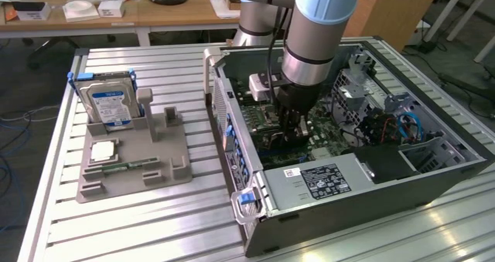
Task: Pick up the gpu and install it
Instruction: 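Insert the gpu into the slot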
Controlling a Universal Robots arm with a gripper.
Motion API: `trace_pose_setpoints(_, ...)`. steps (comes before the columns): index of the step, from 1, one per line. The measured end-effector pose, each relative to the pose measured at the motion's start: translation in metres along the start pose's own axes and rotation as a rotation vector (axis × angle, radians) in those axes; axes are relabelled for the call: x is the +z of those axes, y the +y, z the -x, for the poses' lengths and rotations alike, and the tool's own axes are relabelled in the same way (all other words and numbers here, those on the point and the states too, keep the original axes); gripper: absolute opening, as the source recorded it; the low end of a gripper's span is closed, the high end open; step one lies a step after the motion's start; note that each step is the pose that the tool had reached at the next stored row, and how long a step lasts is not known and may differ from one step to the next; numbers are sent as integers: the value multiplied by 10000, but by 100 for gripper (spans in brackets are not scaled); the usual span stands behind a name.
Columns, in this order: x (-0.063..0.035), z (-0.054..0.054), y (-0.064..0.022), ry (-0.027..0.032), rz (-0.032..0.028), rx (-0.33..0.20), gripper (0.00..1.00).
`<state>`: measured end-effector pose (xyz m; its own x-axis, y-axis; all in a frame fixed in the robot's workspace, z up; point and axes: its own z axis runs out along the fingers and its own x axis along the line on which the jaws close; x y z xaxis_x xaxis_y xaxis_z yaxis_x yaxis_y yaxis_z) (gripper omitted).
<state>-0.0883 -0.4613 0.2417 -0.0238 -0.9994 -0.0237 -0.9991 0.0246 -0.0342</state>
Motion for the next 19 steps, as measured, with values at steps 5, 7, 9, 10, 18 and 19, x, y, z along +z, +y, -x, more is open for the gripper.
trace_pose_setpoints(5,4,0,0,0,-1,0,26)
trace_pose_setpoints(7,27,0,0,-3,-5,0,26)
trace_pose_setpoints(9,52,-2,2,4,3,-1,26)
trace_pose_setpoints(10,58,-2,4,3,3,0,26)
trace_pose_setpoints(18,61,-1,3,-1,0,1,26)
trace_pose_setpoints(19,61,-1,3,-1,0,1,26)
